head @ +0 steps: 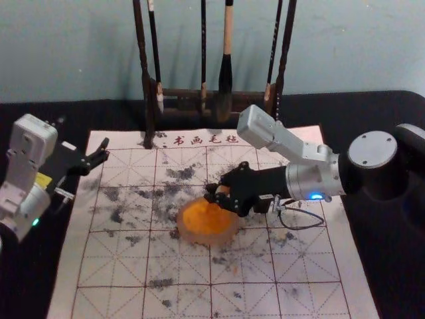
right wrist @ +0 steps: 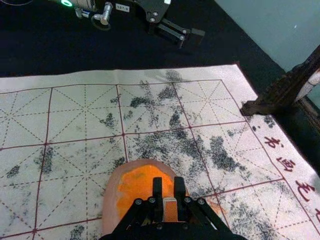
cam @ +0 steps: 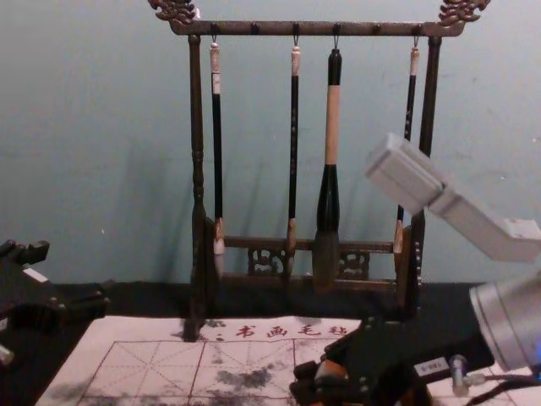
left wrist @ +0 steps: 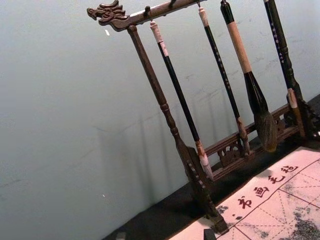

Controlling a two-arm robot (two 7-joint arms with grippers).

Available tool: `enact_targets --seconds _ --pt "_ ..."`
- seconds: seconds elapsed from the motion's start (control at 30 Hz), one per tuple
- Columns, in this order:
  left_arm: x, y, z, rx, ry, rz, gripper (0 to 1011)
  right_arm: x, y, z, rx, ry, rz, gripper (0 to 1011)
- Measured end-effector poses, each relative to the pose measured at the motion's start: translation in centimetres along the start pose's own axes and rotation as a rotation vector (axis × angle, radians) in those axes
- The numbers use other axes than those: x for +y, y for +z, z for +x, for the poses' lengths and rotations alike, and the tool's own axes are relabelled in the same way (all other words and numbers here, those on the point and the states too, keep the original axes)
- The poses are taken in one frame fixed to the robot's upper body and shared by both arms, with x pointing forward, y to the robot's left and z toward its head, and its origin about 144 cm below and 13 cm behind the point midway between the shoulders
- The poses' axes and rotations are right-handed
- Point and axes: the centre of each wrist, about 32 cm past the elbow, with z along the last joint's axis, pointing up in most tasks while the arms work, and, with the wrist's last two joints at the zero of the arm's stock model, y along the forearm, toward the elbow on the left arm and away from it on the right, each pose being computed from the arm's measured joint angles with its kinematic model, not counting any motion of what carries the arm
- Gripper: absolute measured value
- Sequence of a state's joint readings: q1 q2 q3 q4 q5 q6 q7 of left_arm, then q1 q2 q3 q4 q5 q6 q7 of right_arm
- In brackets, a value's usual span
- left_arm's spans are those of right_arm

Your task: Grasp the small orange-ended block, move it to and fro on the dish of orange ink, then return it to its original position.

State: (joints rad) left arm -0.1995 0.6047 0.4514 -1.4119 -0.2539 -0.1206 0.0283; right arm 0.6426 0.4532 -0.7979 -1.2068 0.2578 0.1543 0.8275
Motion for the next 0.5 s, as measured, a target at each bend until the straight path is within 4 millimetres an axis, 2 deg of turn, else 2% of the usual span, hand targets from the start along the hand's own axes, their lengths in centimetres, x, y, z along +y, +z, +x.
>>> enact_targets --seconds 0.5 --pt "0.00 0.00 0.00 0.000 0.000 0.000 1001 -0.80 -0.01 -0.43 -0.007 0.005 0.007 121"
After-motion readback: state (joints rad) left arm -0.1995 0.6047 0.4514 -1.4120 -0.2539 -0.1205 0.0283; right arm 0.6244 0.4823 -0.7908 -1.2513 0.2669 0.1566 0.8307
